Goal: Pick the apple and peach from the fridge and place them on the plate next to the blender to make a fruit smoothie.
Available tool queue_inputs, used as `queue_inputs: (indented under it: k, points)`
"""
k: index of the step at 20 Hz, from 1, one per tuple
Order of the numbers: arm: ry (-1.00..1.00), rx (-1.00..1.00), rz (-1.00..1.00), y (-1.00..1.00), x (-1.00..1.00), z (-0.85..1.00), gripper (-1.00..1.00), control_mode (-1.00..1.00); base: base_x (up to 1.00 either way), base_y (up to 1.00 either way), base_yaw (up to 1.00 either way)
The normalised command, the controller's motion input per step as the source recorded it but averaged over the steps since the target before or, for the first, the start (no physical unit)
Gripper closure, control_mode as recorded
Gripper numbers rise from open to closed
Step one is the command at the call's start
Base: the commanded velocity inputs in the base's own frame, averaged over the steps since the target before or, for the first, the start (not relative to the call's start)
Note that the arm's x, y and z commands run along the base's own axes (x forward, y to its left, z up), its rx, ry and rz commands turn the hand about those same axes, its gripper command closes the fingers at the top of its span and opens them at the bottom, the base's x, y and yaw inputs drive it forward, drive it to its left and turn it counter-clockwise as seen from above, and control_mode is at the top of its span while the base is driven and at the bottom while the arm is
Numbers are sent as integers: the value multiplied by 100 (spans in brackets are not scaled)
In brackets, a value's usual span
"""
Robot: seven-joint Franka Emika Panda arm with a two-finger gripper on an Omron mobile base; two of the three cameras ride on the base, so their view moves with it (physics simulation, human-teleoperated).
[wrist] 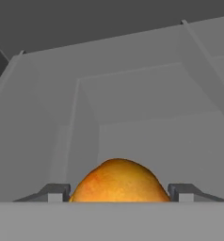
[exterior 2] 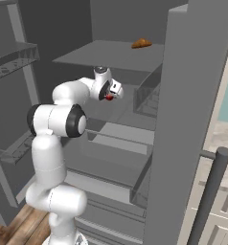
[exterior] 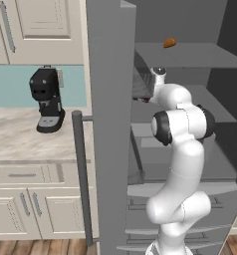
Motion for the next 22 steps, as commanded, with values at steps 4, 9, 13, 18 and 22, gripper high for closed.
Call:
queue_inputs:
  k: [4, 9, 13, 18, 22]
  points:
    - [-9, 0, 0, -1, 0, -11, 100, -100, 0, 0, 0]
    - [-19, 0, 0, 0, -16, 0, 100, -100, 0, 0, 0]
    - [-32, 0, 0, 0, -49, 8, 100, -100, 0, 0, 0]
    - [-28, 0, -4, -9, -80, 51, 100, -100, 0, 0, 0]
    - [-9, 0, -9, -25, -98, 93, 100, -100, 0, 0, 0]
